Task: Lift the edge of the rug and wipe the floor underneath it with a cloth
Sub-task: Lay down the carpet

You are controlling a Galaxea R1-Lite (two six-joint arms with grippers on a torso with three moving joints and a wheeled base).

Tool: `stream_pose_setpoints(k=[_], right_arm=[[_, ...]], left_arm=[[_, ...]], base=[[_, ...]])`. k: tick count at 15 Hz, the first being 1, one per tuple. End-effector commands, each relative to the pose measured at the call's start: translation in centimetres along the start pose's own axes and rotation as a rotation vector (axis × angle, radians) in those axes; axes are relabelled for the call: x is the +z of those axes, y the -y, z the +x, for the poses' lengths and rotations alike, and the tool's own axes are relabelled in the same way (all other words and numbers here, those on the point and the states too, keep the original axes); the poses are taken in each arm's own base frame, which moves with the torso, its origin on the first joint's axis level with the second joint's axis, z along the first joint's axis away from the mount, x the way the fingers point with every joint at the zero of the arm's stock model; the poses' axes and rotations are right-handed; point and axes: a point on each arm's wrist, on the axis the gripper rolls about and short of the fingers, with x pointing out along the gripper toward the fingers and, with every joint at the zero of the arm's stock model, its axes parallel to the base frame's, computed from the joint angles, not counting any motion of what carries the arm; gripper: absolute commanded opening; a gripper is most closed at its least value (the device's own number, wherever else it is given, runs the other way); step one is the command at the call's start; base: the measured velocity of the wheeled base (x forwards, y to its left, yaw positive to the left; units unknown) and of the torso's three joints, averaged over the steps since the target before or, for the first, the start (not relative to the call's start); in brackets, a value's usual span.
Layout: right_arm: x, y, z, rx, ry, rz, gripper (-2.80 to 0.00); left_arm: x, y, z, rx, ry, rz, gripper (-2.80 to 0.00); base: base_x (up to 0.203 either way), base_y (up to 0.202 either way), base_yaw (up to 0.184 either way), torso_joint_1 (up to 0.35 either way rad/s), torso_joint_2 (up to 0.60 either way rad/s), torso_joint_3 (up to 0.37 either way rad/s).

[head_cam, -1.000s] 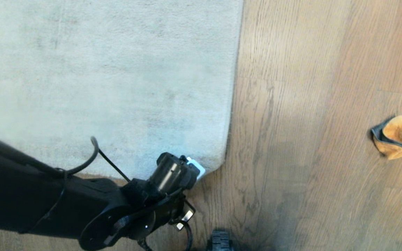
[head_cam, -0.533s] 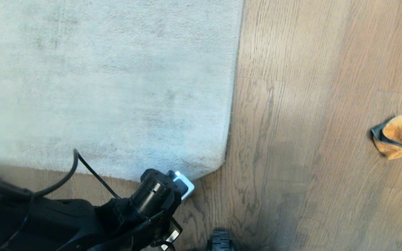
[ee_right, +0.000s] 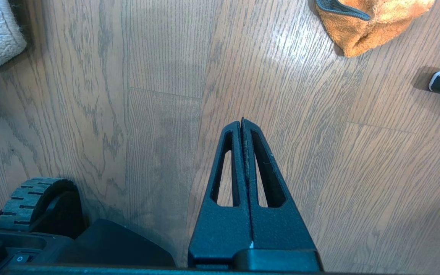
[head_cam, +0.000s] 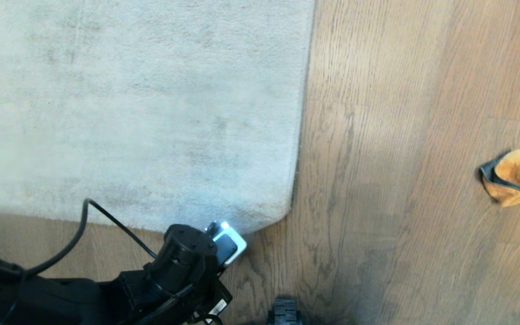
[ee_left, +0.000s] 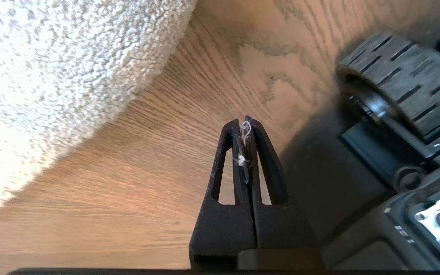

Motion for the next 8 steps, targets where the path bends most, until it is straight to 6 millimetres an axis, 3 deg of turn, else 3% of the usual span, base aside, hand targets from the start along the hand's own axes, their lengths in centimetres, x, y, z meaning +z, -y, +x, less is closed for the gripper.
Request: stream_pose_setpoints(k=[1, 8], right_arm=[[0.0, 0.0, 0.0, 0.001, -0.002, -0.001, -2.8], [0.0, 0.0, 0.0, 0.001, -0.001, -0.001, -2.8]], left_arm=[[-0.3, -0.5, 0.1, 0.017, 0.0, 0.009, -2.8], [-1.3, -2.1, 0.8, 0.081, 0.012, 0.047, -2.8]], base=[[0.0, 0.0, 0.0, 0.0, 0.0, 0.0], [0.0, 0.0, 0.0, 0.0, 0.0, 0.0]])
